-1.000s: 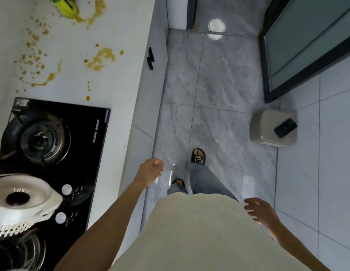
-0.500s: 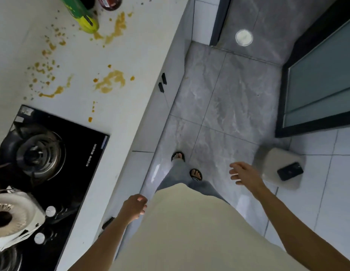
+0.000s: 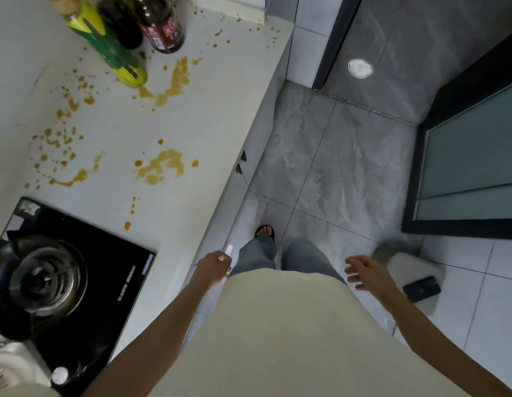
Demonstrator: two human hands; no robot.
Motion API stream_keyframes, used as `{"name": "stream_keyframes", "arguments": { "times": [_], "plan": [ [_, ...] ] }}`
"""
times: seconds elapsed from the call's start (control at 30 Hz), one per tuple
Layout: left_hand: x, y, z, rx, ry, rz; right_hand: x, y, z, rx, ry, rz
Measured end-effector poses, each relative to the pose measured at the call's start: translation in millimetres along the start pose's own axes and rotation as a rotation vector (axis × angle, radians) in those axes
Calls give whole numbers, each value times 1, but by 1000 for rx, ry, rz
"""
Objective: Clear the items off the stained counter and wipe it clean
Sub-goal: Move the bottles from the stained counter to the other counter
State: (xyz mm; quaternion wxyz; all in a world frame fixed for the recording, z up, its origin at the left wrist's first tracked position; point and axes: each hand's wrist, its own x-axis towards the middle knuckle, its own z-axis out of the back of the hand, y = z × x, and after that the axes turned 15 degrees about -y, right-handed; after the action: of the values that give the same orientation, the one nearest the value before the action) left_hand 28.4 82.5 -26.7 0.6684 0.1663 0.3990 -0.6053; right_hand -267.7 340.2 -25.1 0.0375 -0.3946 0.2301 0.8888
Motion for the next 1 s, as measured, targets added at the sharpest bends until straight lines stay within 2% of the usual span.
{"name": "stream_keyframes", "arguments": {
  "times": [0.17, 0.33, 0.47, 0.63, 0.83, 1.0],
  "plan": [
    [33, -87, 21, -144, -11, -82, 23, -9, 33, 9, 40, -256],
    [55, -145, 26, -223, -23, -134, 67, 14, 65, -98, -2, -197],
    [61, -164, 14, -295, -59, 2, 131, 78, 89, -83, 93, -282],
    [47, -162, -5, -307, -138, 216, 190, 185, 93, -205, 93, 39],
    [16, -142, -33, -488, -170, 490, 200, 317, 63, -289, 215, 309],
    [4, -132, -45, -556, -183, 607, 193, 392, 26, -407, 302, 479]
  ]
}}
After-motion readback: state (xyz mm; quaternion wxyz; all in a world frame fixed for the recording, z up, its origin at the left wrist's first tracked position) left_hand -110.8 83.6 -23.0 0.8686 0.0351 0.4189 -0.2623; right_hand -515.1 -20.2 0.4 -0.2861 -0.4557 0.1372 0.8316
